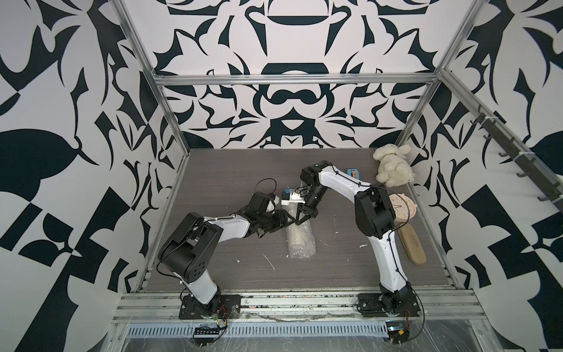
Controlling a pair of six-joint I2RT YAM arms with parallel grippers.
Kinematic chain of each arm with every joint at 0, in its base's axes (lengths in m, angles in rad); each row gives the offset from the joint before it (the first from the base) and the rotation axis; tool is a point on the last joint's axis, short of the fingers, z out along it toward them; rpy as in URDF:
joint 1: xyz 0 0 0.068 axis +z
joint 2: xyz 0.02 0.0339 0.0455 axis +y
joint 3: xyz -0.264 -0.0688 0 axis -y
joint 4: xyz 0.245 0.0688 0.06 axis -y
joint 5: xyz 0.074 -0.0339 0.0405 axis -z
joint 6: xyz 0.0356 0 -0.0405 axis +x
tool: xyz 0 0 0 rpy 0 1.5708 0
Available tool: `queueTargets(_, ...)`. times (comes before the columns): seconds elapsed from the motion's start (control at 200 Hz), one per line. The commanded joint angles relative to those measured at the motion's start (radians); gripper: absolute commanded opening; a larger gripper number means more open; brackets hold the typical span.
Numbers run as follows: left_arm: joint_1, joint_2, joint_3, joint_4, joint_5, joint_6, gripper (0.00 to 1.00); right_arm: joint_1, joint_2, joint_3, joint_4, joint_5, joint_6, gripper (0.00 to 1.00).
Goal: Wrap vases in bubble wrap
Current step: Stick the tape on the bubble wrap.
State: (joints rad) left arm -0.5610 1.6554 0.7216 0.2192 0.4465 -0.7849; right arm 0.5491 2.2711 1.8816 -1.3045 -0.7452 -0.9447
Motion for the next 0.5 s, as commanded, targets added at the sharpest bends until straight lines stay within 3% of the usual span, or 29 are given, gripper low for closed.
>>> queueTargets(0.0, 0.019, -0.016, -0.019, -0.126, -0.112, 0.013, 0.59, 0.009, 0.011, -0.005, -0.013, 0.038, 0.002, 0.0)
queueTargets(0.285, 0.031, -0.091, 0.037, -0.319, -0.212, 0.037, 0.57, 0.008, 0.018, 0.0, -0.013, 0.037, 0.012, 0.0)
queueTargets(0.495, 0.031, -0.142, 0.028, -0.175, -0.061, 0.036, 0.63, 0.009, 0.022, 0.007, -0.018, 0.033, 0.017, 0.0)
